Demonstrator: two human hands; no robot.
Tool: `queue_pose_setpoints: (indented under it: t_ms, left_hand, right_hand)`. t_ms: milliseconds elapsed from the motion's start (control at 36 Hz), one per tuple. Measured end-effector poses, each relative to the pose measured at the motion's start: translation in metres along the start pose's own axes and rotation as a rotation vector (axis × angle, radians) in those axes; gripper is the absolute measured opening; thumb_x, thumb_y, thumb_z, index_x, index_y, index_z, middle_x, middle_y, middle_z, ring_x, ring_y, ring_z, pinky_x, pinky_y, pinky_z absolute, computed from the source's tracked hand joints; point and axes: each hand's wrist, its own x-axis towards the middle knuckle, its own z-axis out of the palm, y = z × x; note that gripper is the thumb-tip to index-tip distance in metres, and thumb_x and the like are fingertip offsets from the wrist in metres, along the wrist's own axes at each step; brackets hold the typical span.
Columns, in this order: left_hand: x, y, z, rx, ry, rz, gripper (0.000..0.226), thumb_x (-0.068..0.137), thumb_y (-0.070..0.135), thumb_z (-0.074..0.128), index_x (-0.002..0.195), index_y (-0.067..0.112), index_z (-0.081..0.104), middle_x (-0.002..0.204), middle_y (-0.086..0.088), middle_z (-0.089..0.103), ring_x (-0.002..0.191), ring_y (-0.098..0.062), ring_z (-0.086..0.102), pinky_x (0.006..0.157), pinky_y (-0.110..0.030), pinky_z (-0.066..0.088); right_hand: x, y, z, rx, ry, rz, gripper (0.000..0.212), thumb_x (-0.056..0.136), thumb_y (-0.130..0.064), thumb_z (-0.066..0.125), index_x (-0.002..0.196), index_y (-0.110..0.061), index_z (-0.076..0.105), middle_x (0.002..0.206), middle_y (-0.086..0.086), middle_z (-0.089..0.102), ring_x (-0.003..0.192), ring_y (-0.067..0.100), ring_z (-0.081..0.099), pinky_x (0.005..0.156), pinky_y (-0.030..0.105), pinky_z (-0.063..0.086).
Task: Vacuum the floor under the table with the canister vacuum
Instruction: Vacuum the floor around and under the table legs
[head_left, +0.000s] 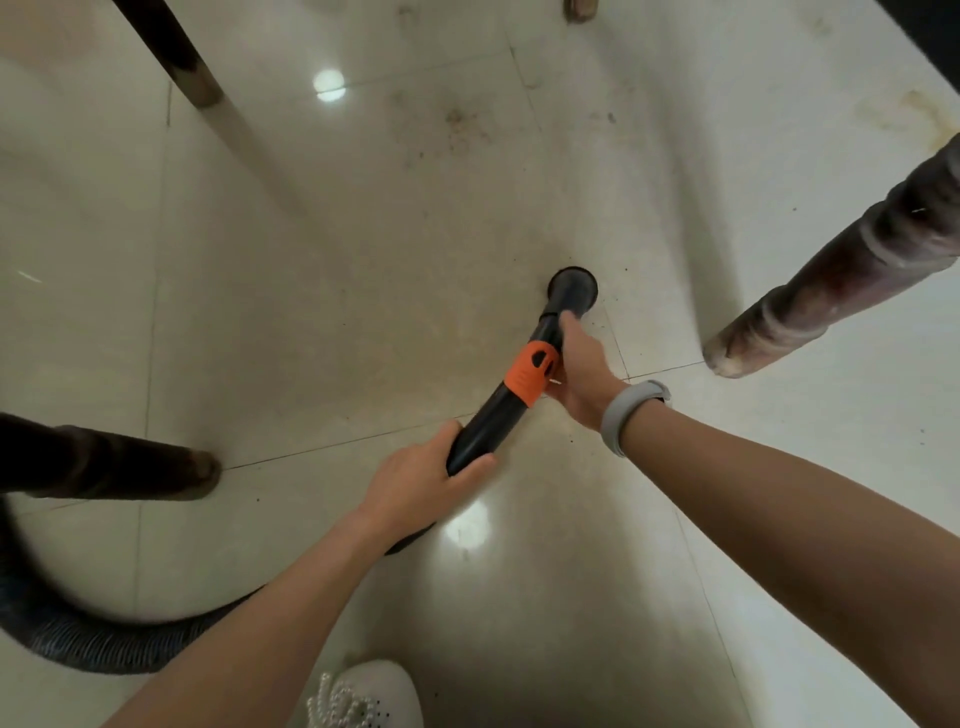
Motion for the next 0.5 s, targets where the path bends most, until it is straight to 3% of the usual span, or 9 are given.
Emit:
queue_pose_setpoints:
  t_ms: [56,111,194,333,500]
  left_hand:
    - [0.001,0.001,-0.006,0.029,-0.004,0.0,0.021,0.092,0.053,0.048,0.087,0.035,0.039,0.067,0.006,0.058,0.053,-0.01,0.056,0.051,-0.023,0.04]
    - [0.0,0.003,-0.013,0.055,-0.01,-0.01,0.025,0.092,0.053,0.047,0.096,0.029,0.043,0.071,0.004,0.059,0.057,-0.012,0.057,0.052,-0.025,0.043]
    - [-0.007,0.008,-0.024,0.069,-0.038,-0.032,0.032,0.092,0.055,0.046,0.102,0.025,0.045,0.073,0.003,0.059,0.059,-0.014,0.058,0.056,-0.029,0.047]
    - [-0.041,0.028,-0.061,0.0,-0.073,-0.04,0.029,0.093,0.051,0.049,0.101,0.023,0.05,0.066,0.004,0.059,0.049,-0.011,0.056,0.051,-0.028,0.047]
    - [-0.117,0.066,-0.119,0.075,-0.157,-0.025,0.034,0.093,0.051,0.049,0.098,0.018,0.054,0.064,0.005,0.056,0.049,-0.01,0.051,0.053,-0.028,0.044]
  right_hand:
    - [-0.006,0.0,0.007,-0.007,-0.038,0.055,0.017,0.097,-0.024,0.049,0.106,-0.009,0.048,0.084,0.005,0.052,0.075,0.018,0.052,0.069,0.036,0.05]
    - [-0.012,-0.001,0.015,-0.002,-0.06,0.1,0.009,0.096,-0.02,0.051,0.093,-0.012,0.047,0.082,0.005,0.048,0.073,0.017,0.049,0.078,0.038,0.05]
    - [-0.025,-0.009,0.022,0.054,-0.069,0.176,0.014,0.096,-0.018,0.051,0.085,-0.014,0.044,0.08,0.006,0.046,0.07,0.018,0.048,0.086,0.043,0.048]
    - [-0.072,-0.029,0.025,0.13,-0.089,0.269,0.014,0.096,-0.015,0.05,0.106,-0.01,0.041,0.084,0.008,0.049,0.073,0.02,0.05,0.083,0.042,0.046]
    - [-0.163,-0.043,0.022,0.205,-0.024,0.325,0.015,0.095,-0.014,0.053,0.106,-0.007,0.046,0.09,0.011,0.054,0.083,0.025,0.055,0.087,0.048,0.049]
